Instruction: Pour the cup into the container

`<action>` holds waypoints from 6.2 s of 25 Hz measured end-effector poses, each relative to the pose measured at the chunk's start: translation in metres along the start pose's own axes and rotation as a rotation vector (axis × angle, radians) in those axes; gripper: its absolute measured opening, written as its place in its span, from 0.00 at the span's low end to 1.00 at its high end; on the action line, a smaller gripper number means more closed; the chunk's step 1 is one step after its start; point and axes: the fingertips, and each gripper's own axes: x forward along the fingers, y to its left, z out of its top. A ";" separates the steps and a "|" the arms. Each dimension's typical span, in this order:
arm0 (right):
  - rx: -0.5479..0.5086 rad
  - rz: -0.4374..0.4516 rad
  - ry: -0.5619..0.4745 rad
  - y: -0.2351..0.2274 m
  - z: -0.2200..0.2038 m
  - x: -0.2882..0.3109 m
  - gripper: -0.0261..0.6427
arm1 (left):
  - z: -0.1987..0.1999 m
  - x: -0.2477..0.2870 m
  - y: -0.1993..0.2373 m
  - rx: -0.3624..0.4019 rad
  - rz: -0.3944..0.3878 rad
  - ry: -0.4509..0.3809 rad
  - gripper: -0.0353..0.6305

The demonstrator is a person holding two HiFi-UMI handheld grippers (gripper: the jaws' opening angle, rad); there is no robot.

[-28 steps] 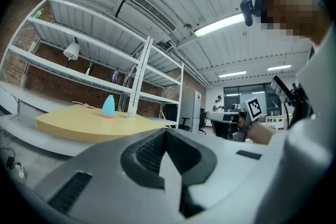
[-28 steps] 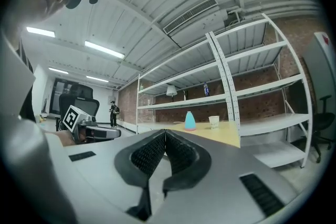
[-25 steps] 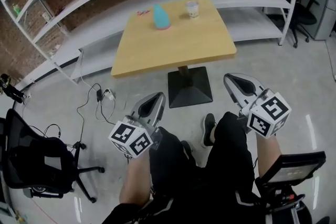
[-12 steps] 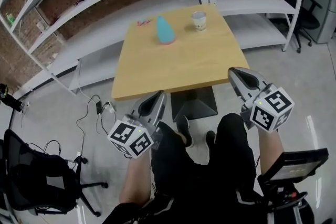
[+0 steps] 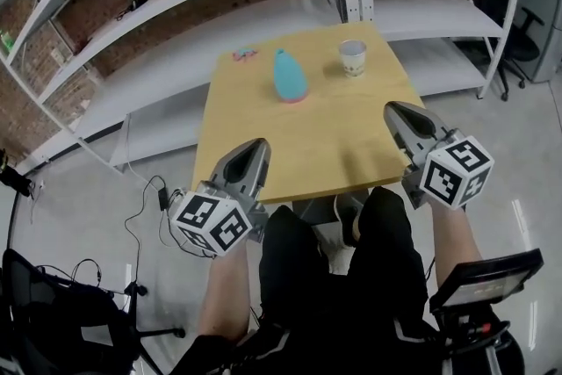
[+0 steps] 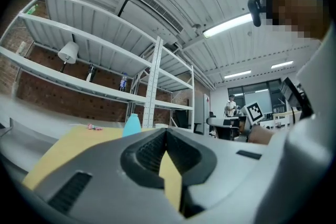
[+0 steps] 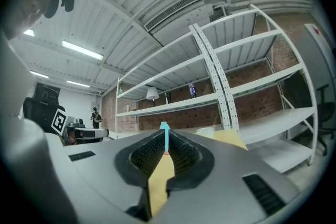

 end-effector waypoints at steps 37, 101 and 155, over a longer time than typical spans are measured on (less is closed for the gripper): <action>-0.038 -0.288 0.346 -0.146 -0.080 0.206 0.57 | -0.026 0.125 0.161 -0.074 -0.076 0.143 0.04; -0.961 -0.047 0.540 -0.020 -0.004 0.280 0.51 | -0.014 0.107 0.162 -0.049 -0.072 0.110 0.04; -1.285 -0.047 0.650 -0.010 0.000 0.292 0.51 | -0.013 0.107 0.161 -0.081 -0.090 0.081 0.04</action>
